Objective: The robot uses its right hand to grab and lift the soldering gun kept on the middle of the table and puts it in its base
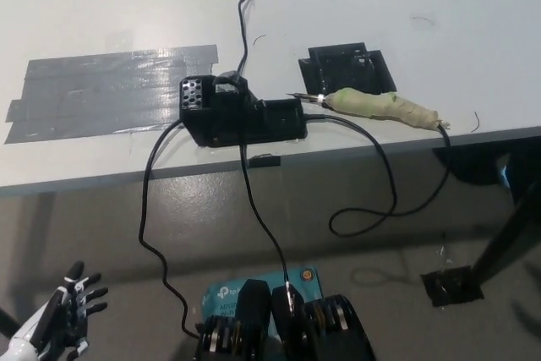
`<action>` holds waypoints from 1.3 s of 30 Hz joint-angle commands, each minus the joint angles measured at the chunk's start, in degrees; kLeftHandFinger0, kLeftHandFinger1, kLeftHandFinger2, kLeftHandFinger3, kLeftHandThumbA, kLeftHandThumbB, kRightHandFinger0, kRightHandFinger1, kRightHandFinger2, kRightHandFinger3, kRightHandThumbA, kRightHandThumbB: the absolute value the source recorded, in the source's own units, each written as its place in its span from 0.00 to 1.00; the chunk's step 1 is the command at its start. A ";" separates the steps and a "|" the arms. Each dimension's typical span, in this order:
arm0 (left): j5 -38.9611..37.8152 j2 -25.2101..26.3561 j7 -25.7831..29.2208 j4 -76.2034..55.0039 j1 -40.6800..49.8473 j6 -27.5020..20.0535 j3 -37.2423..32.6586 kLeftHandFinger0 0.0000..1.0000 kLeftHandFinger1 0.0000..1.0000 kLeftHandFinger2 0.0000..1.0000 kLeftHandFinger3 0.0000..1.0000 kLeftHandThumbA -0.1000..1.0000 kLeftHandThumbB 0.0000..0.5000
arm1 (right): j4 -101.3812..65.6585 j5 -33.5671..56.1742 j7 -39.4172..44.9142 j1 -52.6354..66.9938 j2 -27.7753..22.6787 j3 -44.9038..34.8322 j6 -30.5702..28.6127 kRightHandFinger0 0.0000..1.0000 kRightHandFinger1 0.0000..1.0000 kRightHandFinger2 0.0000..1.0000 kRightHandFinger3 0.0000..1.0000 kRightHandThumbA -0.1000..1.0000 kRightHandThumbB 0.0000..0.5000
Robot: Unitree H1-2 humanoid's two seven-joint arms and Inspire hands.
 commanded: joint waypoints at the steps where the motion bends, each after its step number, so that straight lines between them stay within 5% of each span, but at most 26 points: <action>1: -1.19 0.35 -1.19 -2.49 -0.18 0.74 0.58 0.87 0.96 1.00 1.00 1.00 0.60 | -0.92 -11.53 0.37 -15.51 -3.16 3.99 1.87 1.00 1.00 1.00 1.00 0.78 0.14; 3: -1.15 0.25 -1.12 -2.68 -0.20 0.91 0.56 0.87 0.96 1.00 1.00 1.00 0.62 | -0.04 -13.22 0.05 -18.17 -2.97 5.23 1.52 1.00 1.00 1.00 1.00 0.79 0.19; 4: -1.20 0.26 -1.24 -2.60 -0.26 0.78 0.57 0.87 0.97 1.00 1.00 1.00 0.66 | 1.12 -14.55 0.21 -20.14 -2.83 6.52 1.28 1.00 1.00 1.00 1.00 0.91 0.27; 7: -1.09 0.30 -1.53 -1.99 -0.61 -0.21 0.50 0.86 0.95 0.99 1.00 1.00 0.68 | 5.11 -19.82 1.14 -26.27 -2.81 11.72 -1.35 1.00 1.00 1.00 1.00 0.97 0.32; 9: -1.03 0.22 -1.39 -2.35 -0.69 0.24 0.44 0.81 0.92 0.98 1.00 1.00 0.69 | 9.42 -22.70 1.36 -30.08 -1.18 15.91 -3.35 1.00 1.00 1.00 1.00 0.80 0.35; 11: -0.97 0.12 -1.62 -2.85 0.06 -0.14 0.17 0.80 0.92 0.99 1.00 1.00 0.68 | 11.78 -22.01 2.16 -31.39 -0.37 17.83 -4.08 1.00 1.00 1.00 1.00 0.81 0.40; 12: -0.93 0.13 -1.65 -2.87 0.07 -0.13 0.13 0.80 0.92 0.99 1.00 1.00 0.68 | 12.40 -21.84 2.16 -31.67 -0.18 18.22 -4.22 1.00 1.00 1.00 1.00 0.81 0.40; 13: -1.72 -0.11 -1.84 -3.28 0.27 0.72 0.43 0.82 0.96 1.00 1.00 1.00 0.69 | 15.98 -21.13 2.69 -32.82 1.03 19.75 -5.61 1.00 1.00 1.00 1.00 0.65 0.36; 24: -0.21 0.21 -1.97 -4.14 -0.44 0.56 -0.36 0.80 0.93 1.00 1.00 1.00 0.64 | 34.94 -21.02 4.87 -38.08 7.92 25.16 -7.20 1.00 1.00 1.00 1.00 0.61 0.36; 27: -0.29 0.22 -2.29 -4.31 -0.36 -0.09 -0.54 0.81 0.91 0.98 1.00 1.00 0.62 | 35.29 -21.68 6.38 -38.18 9.48 25.74 -5.31 1.00 1.00 1.00 1.00 0.68 0.37; 39: -0.02 0.31 -2.44 -4.41 -0.28 -0.78 -0.95 0.84 0.94 1.00 1.00 1.00 0.67 | 35.99 -23.74 10.61 -39.70 13.37 27.45 -1.90 1.00 1.00 1.00 1.00 0.65 0.21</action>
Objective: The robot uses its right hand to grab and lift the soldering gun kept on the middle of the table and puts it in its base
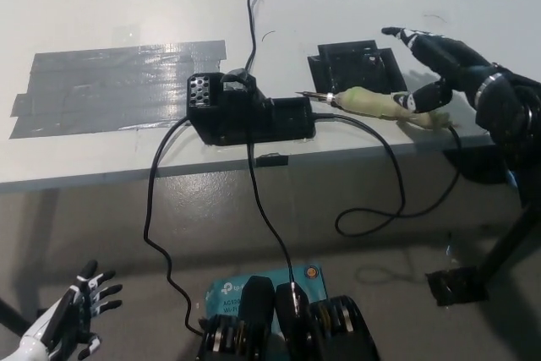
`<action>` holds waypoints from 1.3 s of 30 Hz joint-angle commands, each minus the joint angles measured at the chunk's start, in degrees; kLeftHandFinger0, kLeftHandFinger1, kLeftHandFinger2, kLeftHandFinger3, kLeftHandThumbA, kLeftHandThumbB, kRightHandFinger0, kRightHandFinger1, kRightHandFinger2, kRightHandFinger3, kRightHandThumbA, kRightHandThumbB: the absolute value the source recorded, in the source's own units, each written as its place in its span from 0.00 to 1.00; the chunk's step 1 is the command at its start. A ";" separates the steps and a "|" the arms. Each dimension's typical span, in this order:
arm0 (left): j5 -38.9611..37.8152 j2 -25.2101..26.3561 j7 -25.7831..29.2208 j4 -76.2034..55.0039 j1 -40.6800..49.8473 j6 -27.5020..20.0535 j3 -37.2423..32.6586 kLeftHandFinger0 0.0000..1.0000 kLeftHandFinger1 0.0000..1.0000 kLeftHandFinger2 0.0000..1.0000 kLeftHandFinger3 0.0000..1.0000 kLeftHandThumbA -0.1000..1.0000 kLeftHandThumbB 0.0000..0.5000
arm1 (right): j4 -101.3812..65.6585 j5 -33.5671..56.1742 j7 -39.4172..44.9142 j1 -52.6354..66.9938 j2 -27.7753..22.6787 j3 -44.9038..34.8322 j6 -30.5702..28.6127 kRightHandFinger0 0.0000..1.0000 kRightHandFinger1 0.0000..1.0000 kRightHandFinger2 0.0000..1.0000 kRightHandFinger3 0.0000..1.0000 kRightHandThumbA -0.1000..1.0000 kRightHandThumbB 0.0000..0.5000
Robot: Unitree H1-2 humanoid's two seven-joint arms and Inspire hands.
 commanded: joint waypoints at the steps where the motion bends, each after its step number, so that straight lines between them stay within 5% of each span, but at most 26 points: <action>1: -0.17 0.80 -1.15 -1.22 -0.34 -1.35 0.11 0.83 0.93 1.00 1.00 1.00 0.68 | -1.07 -1.97 1.96 -3.09 -0.13 -0.02 0.79 1.00 1.00 1.00 1.00 0.63 0.20; 11: 0.86 0.77 -1.03 -1.67 -0.19 -1.24 -1.35 0.84 0.92 1.00 1.00 1.00 0.72 | 3.58 -5.32 2.84 -1.92 -1.88 3.05 -0.25 1.00 1.00 1.00 1.00 0.62 0.24; 12: 0.55 0.80 -1.25 -1.62 -0.45 -0.75 -1.47 0.85 0.94 1.00 1.00 1.00 0.73 | 4.37 -5.55 2.49 -2.05 -1.57 3.22 -0.67 1.00 1.00 1.00 1.00 0.69 0.31; 18: 0.21 0.44 -1.32 -1.75 -1.27 0.20 -1.89 0.86 0.96 1.00 1.00 1.00 0.67 | 4.20 -6.79 3.81 -2.45 -0.40 3.68 1.00 1.00 1.00 1.00 1.00 0.60 0.21; 35: 1.32 -0.31 -0.71 -2.26 -2.81 0.44 -4.26 0.88 0.96 0.99 1.00 1.00 0.66 | 14.19 -7.39 0.40 -4.14 3.06 1.03 0.91 1.00 1.00 1.00 1.00 0.56 0.29; 39: 0.68 -0.88 -0.83 -2.35 -3.15 0.63 -4.03 0.81 0.92 0.97 1.00 1.00 0.64 | 16.35 -7.75 -0.70 -4.86 2.46 0.46 1.20 1.00 1.00 1.00 1.00 0.59 0.33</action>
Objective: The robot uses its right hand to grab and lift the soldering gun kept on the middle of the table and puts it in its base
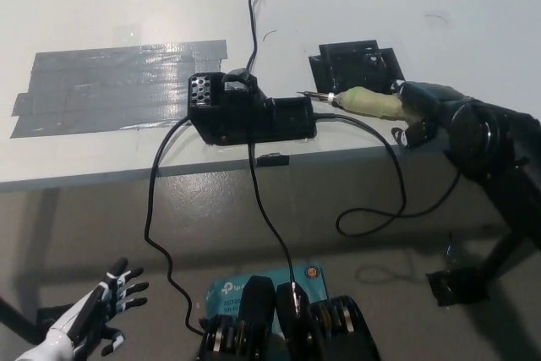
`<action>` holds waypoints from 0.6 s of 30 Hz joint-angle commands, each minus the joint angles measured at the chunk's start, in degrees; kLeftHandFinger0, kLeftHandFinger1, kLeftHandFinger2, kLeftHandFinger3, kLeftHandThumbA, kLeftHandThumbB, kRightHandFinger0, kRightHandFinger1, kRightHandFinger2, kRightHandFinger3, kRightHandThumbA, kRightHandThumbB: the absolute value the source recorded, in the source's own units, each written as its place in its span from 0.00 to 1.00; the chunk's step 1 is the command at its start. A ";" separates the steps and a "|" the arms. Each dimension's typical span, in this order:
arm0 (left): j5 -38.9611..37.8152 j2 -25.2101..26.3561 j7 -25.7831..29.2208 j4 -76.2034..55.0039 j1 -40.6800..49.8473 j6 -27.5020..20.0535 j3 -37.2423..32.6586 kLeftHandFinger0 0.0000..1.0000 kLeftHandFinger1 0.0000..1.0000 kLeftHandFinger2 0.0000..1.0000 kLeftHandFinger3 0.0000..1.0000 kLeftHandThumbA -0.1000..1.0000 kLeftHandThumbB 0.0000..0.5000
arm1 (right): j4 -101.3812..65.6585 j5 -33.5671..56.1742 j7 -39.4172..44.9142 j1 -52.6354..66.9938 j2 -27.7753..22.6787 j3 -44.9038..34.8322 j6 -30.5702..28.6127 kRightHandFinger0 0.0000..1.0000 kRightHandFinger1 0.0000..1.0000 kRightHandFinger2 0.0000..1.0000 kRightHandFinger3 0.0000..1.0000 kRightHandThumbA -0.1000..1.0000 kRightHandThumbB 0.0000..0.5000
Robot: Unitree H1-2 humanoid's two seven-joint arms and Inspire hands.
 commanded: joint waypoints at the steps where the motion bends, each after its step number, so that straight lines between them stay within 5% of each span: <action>1: -0.11 0.06 -0.73 -2.02 -1.05 -0.07 0.14 0.81 0.91 0.96 1.00 1.00 0.62 | 1.59 -1.35 -3.04 -4.14 -1.54 -1.49 0.57 1.00 1.00 1.00 1.00 0.59 0.32; 5: 0.25 -0.08 -0.53 -2.26 -1.05 0.06 0.15 0.82 0.90 0.98 1.00 1.00 0.59 | 0.70 -1.41 -3.00 -3.93 -1.03 -1.68 0.62 1.00 1.00 0.97 1.00 0.56 0.34; 9: 0.44 -0.72 -0.56 -1.75 -1.48 -0.18 -0.26 0.82 0.91 0.97 1.00 1.00 0.60 | 4.40 -0.52 -4.54 -4.19 0.98 -1.89 -2.01 0.78 0.80 0.88 1.00 0.53 0.37; 13: -0.09 -1.18 -0.69 -1.75 -1.73 0.17 -0.09 0.81 0.90 0.97 1.00 1.00 0.57 | 7.62 -0.94 -4.90 -4.51 3.18 -0.21 -4.59 1.00 0.95 0.98 1.00 0.56 0.44; 18: -0.49 -1.29 -1.32 -1.49 -1.82 -0.35 -0.09 0.78 0.89 0.98 1.00 1.00 0.61 | 10.26 -2.96 -5.45 -4.34 3.60 3.26 -7.87 1.00 1.00 1.00 1.00 0.61 0.48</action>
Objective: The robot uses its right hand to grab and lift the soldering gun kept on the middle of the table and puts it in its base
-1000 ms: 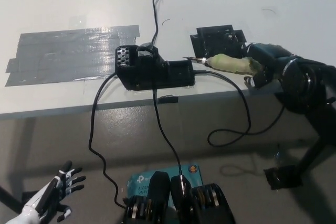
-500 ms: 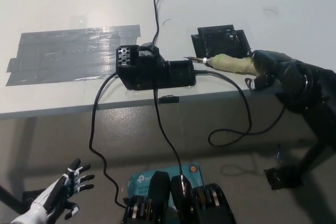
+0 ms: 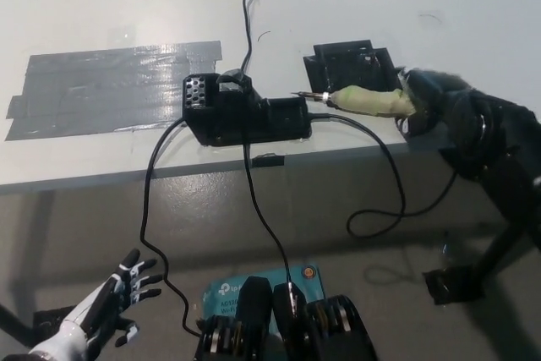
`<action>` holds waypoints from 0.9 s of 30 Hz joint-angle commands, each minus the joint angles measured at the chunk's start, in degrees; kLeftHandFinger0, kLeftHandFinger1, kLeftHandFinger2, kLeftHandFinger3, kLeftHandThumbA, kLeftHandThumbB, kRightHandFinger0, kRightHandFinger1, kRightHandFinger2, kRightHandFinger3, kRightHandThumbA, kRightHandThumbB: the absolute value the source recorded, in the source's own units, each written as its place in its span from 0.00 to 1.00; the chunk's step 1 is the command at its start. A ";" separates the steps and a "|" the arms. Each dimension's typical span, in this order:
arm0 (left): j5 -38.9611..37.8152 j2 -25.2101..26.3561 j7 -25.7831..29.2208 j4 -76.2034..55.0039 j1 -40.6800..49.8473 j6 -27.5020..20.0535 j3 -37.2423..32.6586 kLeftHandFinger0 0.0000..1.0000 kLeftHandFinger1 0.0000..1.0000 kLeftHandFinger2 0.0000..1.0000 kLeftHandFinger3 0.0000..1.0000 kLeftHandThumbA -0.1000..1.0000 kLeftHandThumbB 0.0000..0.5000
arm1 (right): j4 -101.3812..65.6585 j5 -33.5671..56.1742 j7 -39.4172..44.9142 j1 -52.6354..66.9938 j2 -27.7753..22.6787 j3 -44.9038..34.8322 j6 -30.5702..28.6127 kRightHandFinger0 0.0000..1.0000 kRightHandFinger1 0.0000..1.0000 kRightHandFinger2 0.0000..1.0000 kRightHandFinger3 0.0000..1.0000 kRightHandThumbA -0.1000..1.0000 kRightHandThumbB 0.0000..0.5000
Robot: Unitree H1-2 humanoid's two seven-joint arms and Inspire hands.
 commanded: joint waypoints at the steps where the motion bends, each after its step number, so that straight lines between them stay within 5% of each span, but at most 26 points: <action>1: -0.94 0.40 -1.40 -1.08 -0.66 -0.31 0.45 0.77 0.89 0.98 1.00 1.00 0.59 | 2.07 -2.02 -0.68 -2.08 0.63 2.46 -5.19 1.00 1.00 1.00 1.00 0.64 0.48; 5: -1.41 0.40 -1.71 -0.94 -0.71 -0.48 0.61 0.74 0.86 0.96 1.00 1.00 0.59 | 3.34 -1.87 -0.03 -2.32 0.08 2.79 -4.93 1.00 1.00 1.00 1.00 0.63 0.51; 8: -1.46 0.50 -1.90 -0.99 -0.73 -0.40 0.62 0.78 0.87 0.95 1.00 1.00 0.61 | 1.14 -2.97 3.64 -1.68 -1.40 3.79 -1.71 1.00 1.00 1.00 1.00 0.67 0.42; 18: -0.37 0.89 -2.60 -1.43 -1.28 0.15 -0.85 0.80 0.89 1.00 1.00 1.00 0.63 | -3.79 -6.39 7.50 0.62 -3.98 7.30 3.77 1.00 1.00 1.00 1.00 0.69 0.45; 19: -0.39 0.79 -2.53 -1.43 -1.45 0.01 -0.84 0.80 0.87 0.99 1.00 1.00 0.61 | -2.52 -6.84 7.31 0.06 -3.64 7.82 4.06 0.82 0.93 1.00 1.00 0.68 0.45; 20: -0.46 0.78 -2.54 -1.37 -1.53 0.08 -0.84 0.80 0.86 0.98 1.00 1.00 0.59 | -2.20 -7.55 7.11 -0.19 -3.35 8.42 4.71 0.43 0.55 0.85 1.00 0.63 0.43; 22: -0.80 0.63 -2.53 -1.41 -1.76 0.31 -0.70 0.80 0.87 0.98 1.00 1.00 0.58 | -2.41 -8.44 6.39 -0.24 -3.18 8.92 5.04 0.32 0.35 0.67 1.00 0.49 0.32; 23: -0.92 0.67 -2.64 -1.33 -1.77 0.29 -0.68 0.82 0.88 0.99 1.00 1.00 0.59 | -3.86 -9.49 5.67 0.15 -3.20 9.34 5.51 0.24 0.34 0.70 1.00 0.15 0.07; 24: -0.81 0.63 -2.69 -1.26 -2.03 0.34 -0.89 0.85 0.89 0.99 1.00 1.00 0.58 | -5.25 -10.73 4.82 0.58 -3.54 9.97 5.52 0.10 0.25 0.63 1.00 0.01 0.00; 25: -0.88 0.63 -2.72 -1.32 -2.05 0.50 -0.91 0.85 0.89 0.99 1.00 1.00 0.64 | -5.02 -11.54 4.37 0.48 -3.42 10.67 5.02 0.02 0.18 0.52 0.88 0.00 0.00; 27: -0.47 0.75 -2.69 -1.02 -2.25 0.33 -1.20 0.86 0.89 0.99 1.00 1.00 0.68 | -3.64 -13.20 3.25 0.01 -3.10 12.11 4.33 0.00 0.07 0.17 0.49 0.00 0.52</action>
